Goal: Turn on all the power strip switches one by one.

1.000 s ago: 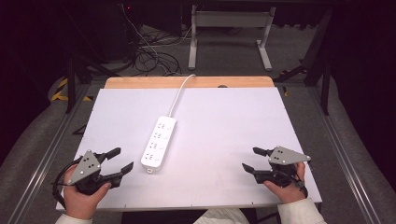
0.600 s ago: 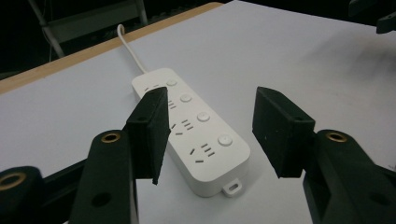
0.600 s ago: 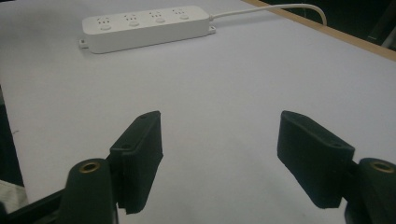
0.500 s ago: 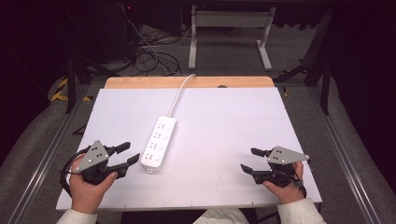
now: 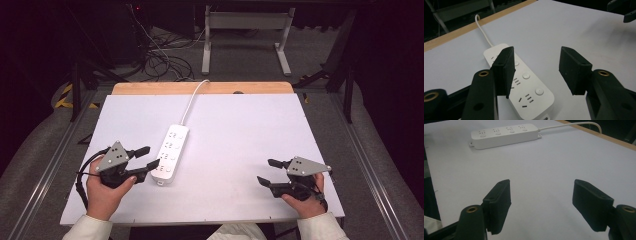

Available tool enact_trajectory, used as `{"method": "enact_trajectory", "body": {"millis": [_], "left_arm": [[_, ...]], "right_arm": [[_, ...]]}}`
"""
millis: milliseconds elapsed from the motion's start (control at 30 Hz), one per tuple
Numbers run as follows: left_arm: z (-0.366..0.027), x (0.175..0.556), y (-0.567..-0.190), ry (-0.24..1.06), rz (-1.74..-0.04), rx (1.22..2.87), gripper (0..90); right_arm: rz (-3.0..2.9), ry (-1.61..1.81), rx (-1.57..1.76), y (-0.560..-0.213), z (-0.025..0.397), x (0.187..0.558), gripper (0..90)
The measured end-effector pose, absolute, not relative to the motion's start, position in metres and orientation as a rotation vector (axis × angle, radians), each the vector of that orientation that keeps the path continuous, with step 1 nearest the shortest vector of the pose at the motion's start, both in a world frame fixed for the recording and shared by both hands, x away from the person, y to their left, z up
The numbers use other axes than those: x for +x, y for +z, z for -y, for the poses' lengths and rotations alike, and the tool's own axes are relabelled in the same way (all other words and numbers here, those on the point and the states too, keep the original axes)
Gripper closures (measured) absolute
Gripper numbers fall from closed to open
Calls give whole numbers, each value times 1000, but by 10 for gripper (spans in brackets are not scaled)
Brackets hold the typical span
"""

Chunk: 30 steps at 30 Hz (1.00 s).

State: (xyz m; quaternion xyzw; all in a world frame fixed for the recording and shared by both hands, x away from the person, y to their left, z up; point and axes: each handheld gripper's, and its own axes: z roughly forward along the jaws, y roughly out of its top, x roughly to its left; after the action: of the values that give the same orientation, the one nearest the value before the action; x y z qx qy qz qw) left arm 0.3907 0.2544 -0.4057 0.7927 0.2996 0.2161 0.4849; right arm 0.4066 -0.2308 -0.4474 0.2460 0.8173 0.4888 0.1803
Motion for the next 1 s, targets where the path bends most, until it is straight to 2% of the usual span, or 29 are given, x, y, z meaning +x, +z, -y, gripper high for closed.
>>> {"method": "enact_trajectory", "body": {"millis": [533,800,867,1000], "left_arm": [[-243,409,-409,510,-734,1964,534],[-242,417,-410,446,-766,1966,852],[-239,421,-414,443,-777,1987,896],[-237,426,-417,426,-790,2010,900]], "right_arm": [[-2313,1389,693,-448,231,407,317],[-2326,1385,675,-449,227,406,330],[-2327,1393,677,-449,227,407,348],[-2335,1401,678,-450,227,407,349]]}}
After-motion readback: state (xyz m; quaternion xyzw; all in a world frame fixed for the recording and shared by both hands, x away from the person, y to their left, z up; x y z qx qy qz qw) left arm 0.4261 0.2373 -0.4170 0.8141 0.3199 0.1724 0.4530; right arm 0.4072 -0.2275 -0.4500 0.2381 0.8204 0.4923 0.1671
